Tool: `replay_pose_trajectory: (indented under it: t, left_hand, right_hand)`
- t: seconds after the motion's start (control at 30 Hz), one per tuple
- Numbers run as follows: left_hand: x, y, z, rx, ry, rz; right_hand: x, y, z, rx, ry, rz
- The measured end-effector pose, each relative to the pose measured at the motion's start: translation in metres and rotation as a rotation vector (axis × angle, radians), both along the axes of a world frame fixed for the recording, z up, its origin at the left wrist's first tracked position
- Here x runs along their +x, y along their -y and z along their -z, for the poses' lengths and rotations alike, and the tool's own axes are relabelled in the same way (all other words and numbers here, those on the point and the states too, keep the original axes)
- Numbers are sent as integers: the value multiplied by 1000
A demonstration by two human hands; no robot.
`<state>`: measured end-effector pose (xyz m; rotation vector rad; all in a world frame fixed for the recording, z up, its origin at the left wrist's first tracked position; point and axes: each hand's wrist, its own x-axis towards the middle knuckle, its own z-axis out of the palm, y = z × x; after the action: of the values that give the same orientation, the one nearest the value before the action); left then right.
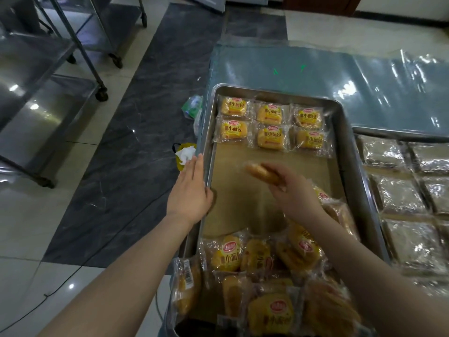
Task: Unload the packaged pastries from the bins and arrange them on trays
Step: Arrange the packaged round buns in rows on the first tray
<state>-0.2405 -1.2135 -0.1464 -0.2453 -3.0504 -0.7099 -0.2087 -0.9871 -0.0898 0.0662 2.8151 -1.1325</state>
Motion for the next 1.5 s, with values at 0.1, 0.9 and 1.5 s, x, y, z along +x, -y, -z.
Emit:
replay_pose_trajectory:
  t: [0.1, 0.9, 1.5]
  left_hand:
    - [-1, 1, 2, -1, 16, -36]
    - [-3, 5, 17, 43, -9, -116]
    - [20, 12, -28, 287, 265, 5]
  right_hand:
    - [5, 5, 15, 190, 132, -233]
    - [-58, 44, 34, 216, -119, -97]
    - [74, -113, -22, 281, -8, 305]
